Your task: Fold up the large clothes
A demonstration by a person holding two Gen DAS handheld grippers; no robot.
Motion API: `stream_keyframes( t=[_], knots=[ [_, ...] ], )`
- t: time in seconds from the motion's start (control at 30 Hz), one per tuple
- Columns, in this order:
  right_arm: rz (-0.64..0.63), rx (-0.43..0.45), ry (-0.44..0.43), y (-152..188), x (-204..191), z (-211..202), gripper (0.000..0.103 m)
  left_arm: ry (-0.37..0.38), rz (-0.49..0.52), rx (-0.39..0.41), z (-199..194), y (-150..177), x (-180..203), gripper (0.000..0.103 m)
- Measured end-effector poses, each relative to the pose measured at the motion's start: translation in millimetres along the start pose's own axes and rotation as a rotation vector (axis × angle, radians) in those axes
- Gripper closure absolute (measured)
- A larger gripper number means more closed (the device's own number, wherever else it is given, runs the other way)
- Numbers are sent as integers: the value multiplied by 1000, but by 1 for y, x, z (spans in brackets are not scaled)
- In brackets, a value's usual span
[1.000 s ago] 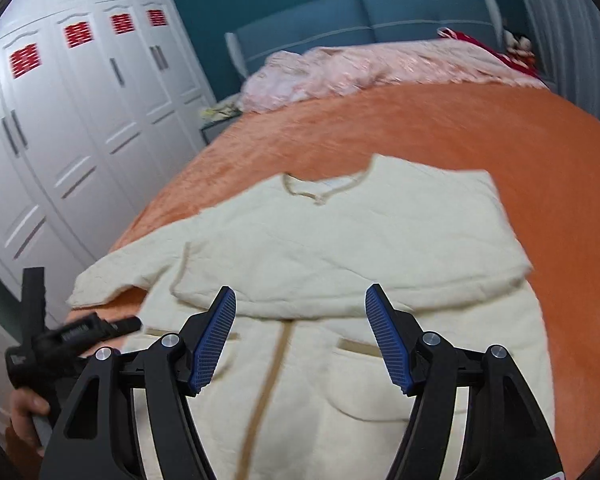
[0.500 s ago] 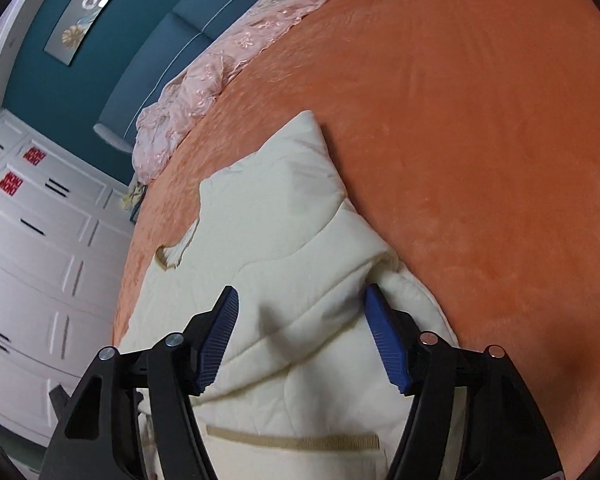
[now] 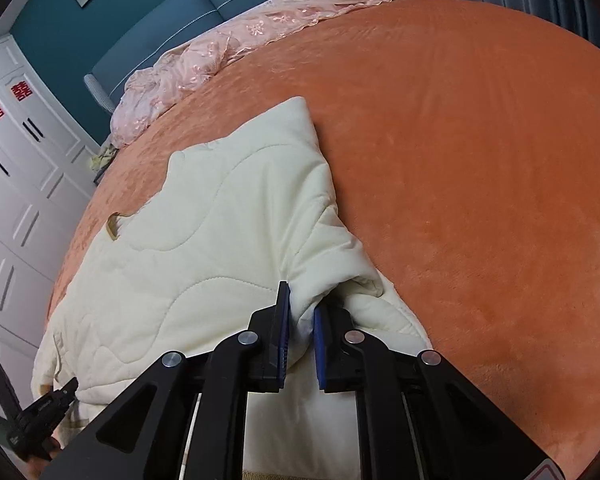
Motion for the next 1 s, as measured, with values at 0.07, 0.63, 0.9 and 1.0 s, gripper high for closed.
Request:
stream_keyframes(
  t=[0.07, 0.63, 0.9, 1.0],
  knots=[
    [-30, -5, 22, 3, 0, 6, 93, -15, 14, 28, 2, 2, 1, 95],
    [-374, -66, -47, 64, -160, 12, 76, -69, 51, 142, 1, 9, 8, 94],
    [-426, -109, 17, 99, -157, 52, 76, -98, 71, 161, 0, 11, 12, 94],
    [-454, -102, 36, 101, -158, 54, 76, -131, 90, 175, 0, 12, 14, 94]
  ],
)
Point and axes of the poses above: each gripper's, at about its wrist camera, not at the fingertips, and z roughly the way its jaws point, x to its right, y to its underside, the point moved 7 cm from there along z, roughly the way its jaws point, and after that the axes turned 15 degrees about -y, right-handed, at the moved point
